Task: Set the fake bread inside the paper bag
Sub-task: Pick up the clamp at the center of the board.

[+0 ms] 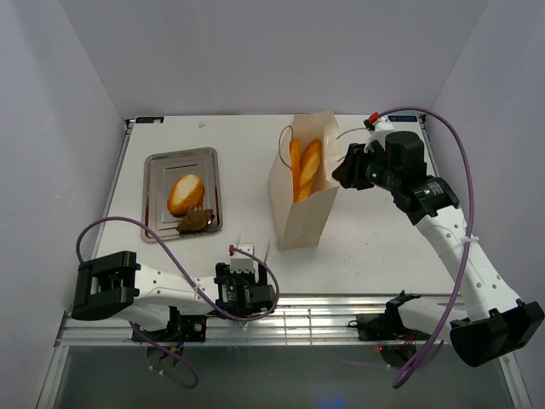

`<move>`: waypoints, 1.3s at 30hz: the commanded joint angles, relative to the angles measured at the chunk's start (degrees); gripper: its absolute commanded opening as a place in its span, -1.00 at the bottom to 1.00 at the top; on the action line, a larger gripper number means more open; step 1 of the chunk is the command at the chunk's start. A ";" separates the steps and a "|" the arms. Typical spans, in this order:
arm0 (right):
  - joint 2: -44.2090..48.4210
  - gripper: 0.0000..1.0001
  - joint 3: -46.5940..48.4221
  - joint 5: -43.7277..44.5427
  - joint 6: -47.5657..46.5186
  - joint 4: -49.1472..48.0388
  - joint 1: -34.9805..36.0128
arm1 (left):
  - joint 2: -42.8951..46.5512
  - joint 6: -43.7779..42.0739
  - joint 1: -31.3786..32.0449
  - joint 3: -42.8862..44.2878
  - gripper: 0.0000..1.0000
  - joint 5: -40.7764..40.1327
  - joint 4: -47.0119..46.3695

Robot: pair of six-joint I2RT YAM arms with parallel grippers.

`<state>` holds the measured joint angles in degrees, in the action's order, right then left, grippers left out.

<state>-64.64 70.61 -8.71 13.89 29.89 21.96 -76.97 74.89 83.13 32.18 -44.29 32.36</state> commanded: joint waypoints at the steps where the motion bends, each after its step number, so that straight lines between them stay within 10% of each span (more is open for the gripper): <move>1: 0.48 -0.06 -0.47 -0.08 -1.41 -0.45 -0.25 | -2.92 5.00 0.01 -3.88 0.88 -1.84 0.07; 23: 0.57 -0.07 -1.70 -0.69 -1.41 -1.41 -0.25 | -24.72 20.91 2.65 -2.83 0.37 -13.10 -3.09; 39: 1.27 -0.06 -0.91 -0.87 -1.32 -1.32 -0.25 | 0.30 14.34 -0.42 1.92 0.06 -12.49 9.39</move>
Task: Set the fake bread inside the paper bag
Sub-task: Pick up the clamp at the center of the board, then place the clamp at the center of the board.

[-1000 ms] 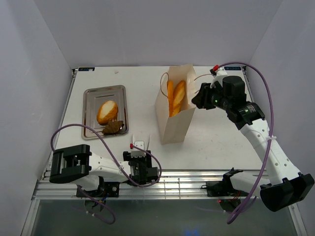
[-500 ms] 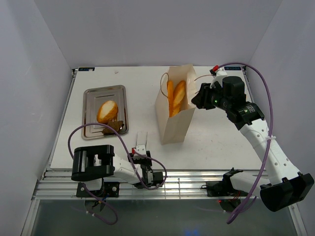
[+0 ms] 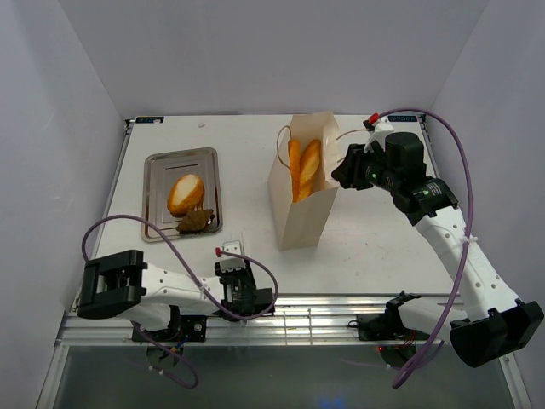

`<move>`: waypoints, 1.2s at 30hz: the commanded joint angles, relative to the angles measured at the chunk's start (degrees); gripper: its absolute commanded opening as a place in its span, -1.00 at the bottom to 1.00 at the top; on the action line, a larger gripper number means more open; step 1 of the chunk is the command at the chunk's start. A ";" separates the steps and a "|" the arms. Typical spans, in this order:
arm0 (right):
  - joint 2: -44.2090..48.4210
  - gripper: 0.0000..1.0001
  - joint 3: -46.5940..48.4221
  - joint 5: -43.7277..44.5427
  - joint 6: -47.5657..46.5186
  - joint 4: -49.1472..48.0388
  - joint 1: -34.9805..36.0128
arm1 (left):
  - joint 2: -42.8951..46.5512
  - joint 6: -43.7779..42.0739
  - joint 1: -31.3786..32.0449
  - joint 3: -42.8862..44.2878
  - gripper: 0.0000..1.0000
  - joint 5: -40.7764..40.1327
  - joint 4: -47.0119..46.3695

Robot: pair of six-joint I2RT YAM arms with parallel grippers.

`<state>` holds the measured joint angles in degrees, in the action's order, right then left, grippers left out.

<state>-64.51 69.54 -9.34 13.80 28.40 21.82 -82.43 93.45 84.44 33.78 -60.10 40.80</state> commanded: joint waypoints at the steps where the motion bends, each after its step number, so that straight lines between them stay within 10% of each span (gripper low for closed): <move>1: 1.14 -0.06 -0.01 -0.32 -1.23 0.07 -0.12 | 7.27 -4.94 -2.26 0.15 0.07 4.10 0.95; 13: 0.79 -0.06 -0.37 -0.67 -1.06 -0.80 -0.12 | 31.28 -34.98 -15.53 -1.35 0.08 13.69 -12.23; 30: 0.96 -0.06 -0.90 -0.76 -1.32 -0.45 -0.12 | 0.62 -50.45 -25.03 4.54 0.24 20.55 -27.43; 36: 1.14 -0.06 -0.90 -0.24 -1.76 -0.10 -0.12 | -1.42 -55.65 -27.49 1.64 0.79 20.54 -36.83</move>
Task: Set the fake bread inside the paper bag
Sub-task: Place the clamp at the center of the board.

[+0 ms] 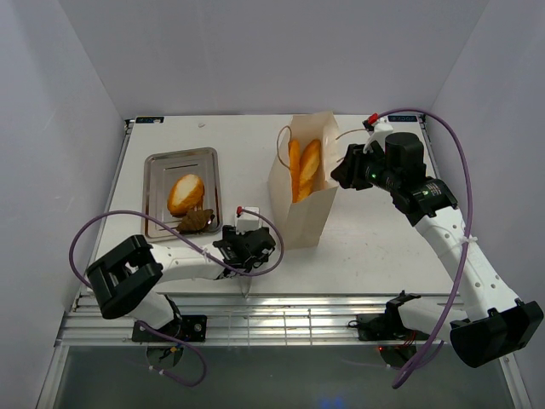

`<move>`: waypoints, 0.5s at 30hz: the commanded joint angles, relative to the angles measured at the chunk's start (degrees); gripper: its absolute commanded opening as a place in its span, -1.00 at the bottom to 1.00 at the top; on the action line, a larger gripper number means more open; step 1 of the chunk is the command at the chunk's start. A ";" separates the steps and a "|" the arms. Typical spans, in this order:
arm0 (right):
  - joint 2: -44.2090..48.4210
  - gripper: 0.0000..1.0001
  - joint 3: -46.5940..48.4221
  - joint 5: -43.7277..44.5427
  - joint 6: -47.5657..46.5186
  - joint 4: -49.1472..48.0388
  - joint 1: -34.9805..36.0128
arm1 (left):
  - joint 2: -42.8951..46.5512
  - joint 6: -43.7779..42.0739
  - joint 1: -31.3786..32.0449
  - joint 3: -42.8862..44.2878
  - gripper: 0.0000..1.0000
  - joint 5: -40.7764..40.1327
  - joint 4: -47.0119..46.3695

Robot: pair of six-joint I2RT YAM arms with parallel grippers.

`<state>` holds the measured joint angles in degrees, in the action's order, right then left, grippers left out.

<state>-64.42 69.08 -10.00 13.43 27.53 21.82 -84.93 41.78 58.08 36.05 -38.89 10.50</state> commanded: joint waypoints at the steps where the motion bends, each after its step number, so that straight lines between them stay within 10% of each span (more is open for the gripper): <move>1: 1.14 -0.06 -0.35 0.42 -1.48 0.86 -0.12 | 1.34 -4.51 -1.39 -1.42 0.83 -0.40 -7.59; 15: 0.88 -0.06 -1.40 -0.28 -1.39 0.07 -0.11 | 4.95 11.18 9.32 -3.28 0.90 -7.24 5.02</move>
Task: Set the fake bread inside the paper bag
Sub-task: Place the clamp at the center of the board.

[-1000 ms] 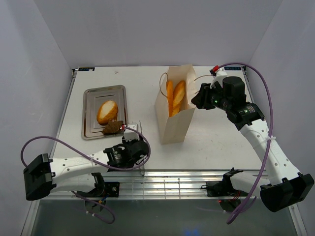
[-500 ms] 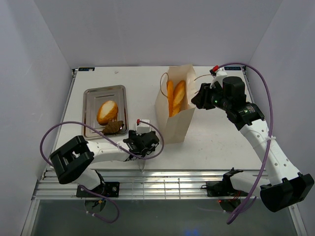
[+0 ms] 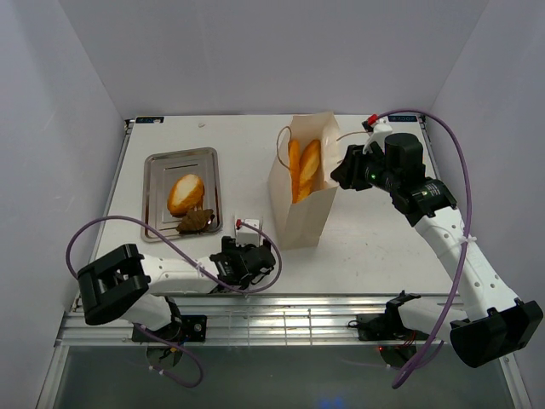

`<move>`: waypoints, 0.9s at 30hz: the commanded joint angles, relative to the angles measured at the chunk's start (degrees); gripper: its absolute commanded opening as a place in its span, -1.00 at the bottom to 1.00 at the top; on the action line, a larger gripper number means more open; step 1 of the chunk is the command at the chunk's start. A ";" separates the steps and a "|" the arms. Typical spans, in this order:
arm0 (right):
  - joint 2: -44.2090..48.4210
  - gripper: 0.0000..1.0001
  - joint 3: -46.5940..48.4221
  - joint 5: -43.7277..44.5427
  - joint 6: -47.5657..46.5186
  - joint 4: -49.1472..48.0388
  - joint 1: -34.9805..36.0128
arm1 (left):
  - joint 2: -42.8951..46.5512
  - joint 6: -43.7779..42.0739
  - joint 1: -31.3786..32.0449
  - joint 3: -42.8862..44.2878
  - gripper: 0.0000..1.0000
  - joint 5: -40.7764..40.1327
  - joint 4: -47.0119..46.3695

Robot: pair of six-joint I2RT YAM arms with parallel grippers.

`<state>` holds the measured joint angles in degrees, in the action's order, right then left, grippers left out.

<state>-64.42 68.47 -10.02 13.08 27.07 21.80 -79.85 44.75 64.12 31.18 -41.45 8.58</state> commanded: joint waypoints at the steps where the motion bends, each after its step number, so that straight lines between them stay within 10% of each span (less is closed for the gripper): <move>1: 0.97 -0.06 -1.05 -0.17 -1.04 0.61 -0.09 | -1.78 9.99 3.99 1.78 0.90 -4.95 7.93; 12: 1.23 -0.06 -1.67 0.18 -1.22 0.62 -0.09 | -13.40 25.91 7.78 3.27 0.81 -9.35 17.25; 27: 0.18 -0.06 -1.14 -0.35 -1.13 0.09 -0.09 | -13.05 30.14 9.18 0.63 -0.07 -9.70 18.40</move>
<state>-64.01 67.64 -10.00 13.08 26.74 21.80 -91.39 74.63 73.10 34.41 -61.49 21.47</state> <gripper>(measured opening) 0.471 0.487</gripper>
